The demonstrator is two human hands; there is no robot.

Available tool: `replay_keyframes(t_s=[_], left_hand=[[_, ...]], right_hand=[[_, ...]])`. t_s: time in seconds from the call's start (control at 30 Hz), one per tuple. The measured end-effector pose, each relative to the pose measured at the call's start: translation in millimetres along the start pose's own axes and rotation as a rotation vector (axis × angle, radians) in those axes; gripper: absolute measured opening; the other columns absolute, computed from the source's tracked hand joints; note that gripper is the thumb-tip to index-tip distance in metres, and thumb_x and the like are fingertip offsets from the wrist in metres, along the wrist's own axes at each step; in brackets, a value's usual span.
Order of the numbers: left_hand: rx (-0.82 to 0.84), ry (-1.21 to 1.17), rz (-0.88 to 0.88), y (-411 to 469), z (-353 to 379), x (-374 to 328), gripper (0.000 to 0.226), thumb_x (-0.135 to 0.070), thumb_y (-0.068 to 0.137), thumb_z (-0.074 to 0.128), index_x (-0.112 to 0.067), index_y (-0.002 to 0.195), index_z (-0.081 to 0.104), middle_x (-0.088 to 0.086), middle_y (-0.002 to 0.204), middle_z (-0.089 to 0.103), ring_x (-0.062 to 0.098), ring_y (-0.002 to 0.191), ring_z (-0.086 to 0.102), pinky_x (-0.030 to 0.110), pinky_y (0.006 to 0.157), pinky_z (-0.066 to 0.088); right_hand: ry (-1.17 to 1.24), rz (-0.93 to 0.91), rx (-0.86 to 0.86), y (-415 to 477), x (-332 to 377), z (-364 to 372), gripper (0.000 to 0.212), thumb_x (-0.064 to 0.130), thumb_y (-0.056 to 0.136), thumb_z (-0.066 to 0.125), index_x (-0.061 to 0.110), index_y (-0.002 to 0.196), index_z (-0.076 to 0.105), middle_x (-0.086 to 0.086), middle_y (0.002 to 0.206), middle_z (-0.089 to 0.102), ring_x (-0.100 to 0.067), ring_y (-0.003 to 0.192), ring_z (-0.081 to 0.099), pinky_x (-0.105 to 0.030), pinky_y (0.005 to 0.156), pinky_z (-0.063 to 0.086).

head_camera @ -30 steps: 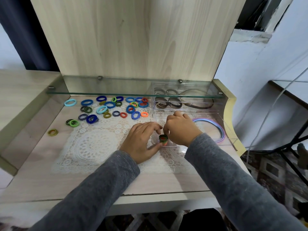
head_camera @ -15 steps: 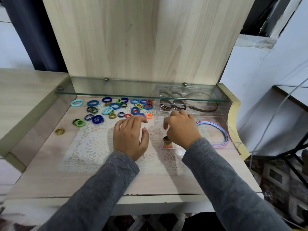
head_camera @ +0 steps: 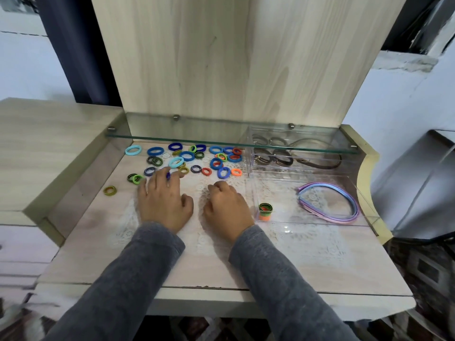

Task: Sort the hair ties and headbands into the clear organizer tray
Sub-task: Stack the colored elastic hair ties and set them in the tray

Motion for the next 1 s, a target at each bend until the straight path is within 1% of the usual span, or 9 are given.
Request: replay_keyframes(t_s=[0.1,0.27,0.37,0.47,0.53,0.67,0.73,0.83,1.0], left_hand=[[0.050,0.069,-0.078,4,4,25,0.057,-0.048,0.084,0.051,-0.025,0.135,0.044,0.005,0.148,0.038,0.024,0.137,0.033,0.046,0.112,0.024],[0.095,0.116,-0.184,12,11,67,0.070,-0.058,0.083,0.045,-0.023,0.143,0.037,0.009,0.155,0.027,0.028,0.142,0.024,0.047,0.113,0.021],[0.109,0.097,-0.220,14,11,81,0.069,-0.057,0.084,0.043,-0.021,0.143,0.035,0.008,0.156,0.025,0.027,0.142,0.023,0.047,0.112,0.021],[0.101,0.037,-0.257,13,10,89,0.064,-0.054,0.086,0.045,-0.021,0.140,0.039,0.006,0.155,0.028,0.024,0.140,0.028,0.045,0.111,0.022],[0.077,-0.008,-0.272,12,9,92,0.058,-0.049,0.087,0.048,-0.019,0.136,0.045,0.005,0.153,0.033,0.024,0.137,0.032,0.044,0.110,0.025],[0.006,-0.100,-0.303,10,7,96,0.046,-0.038,0.088,0.054,-0.016,0.128,0.055,0.007,0.148,0.040,0.027,0.134,0.037,0.044,0.107,0.030],[-0.051,-0.144,-0.291,10,6,95,0.037,-0.032,0.086,0.058,-0.015,0.119,0.061,0.008,0.141,0.047,0.028,0.128,0.044,0.044,0.103,0.034],[-0.154,-0.180,-0.229,10,2,94,0.025,-0.028,0.083,0.058,-0.016,0.103,0.068,0.008,0.122,0.061,0.031,0.111,0.056,0.045,0.093,0.042],[-0.207,-0.137,-0.135,9,-2,86,0.023,-0.029,0.080,0.050,-0.018,0.087,0.069,0.002,0.089,0.070,0.028,0.077,0.063,0.038,0.079,0.044]], right_hand=[[0.003,0.028,-0.015,1,2,11,0.045,0.025,0.092,0.042,0.009,0.134,0.043,-0.011,0.130,0.048,-0.029,0.117,0.045,-0.040,0.098,0.038],[0.020,0.088,-0.074,10,-5,14,0.049,0.028,0.092,0.039,0.013,0.138,0.037,-0.008,0.131,0.045,-0.026,0.116,0.041,-0.039,0.098,0.034],[0.013,0.131,-0.102,18,-10,15,0.055,0.030,0.093,0.038,0.014,0.145,0.030,-0.008,0.132,0.044,-0.025,0.115,0.041,-0.039,0.096,0.035],[0.004,0.143,-0.089,29,-11,18,0.055,0.032,0.096,0.034,0.017,0.148,0.026,-0.009,0.133,0.041,-0.026,0.119,0.039,-0.040,0.097,0.036],[0.006,0.149,-0.071,37,-12,21,0.054,0.032,0.096,0.034,0.018,0.148,0.026,-0.010,0.134,0.040,-0.027,0.121,0.038,-0.040,0.097,0.038],[0.017,0.154,-0.085,40,-14,21,0.050,0.034,0.094,0.036,0.020,0.143,0.035,-0.009,0.128,0.041,-0.026,0.116,0.039,-0.040,0.094,0.038],[0.016,0.146,-0.109,39,-14,21,0.047,0.033,0.094,0.037,0.020,0.139,0.040,-0.007,0.126,0.042,-0.025,0.115,0.040,-0.039,0.093,0.039],[0.032,0.142,-0.155,39,-16,20,0.037,0.033,0.094,0.040,0.019,0.128,0.049,-0.005,0.125,0.045,-0.023,0.114,0.041,-0.038,0.093,0.040],[0.014,0.110,-0.256,36,-15,16,0.027,0.033,0.097,0.045,0.016,0.112,0.060,-0.004,0.115,0.057,-0.024,0.106,0.049,-0.039,0.086,0.043]])
Point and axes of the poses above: each hand's wrist, its own y-axis towards the middle knuckle, its own z-axis out of the palm, x = y × z, the point moved 8 cm from there along y, towards the middle knuckle
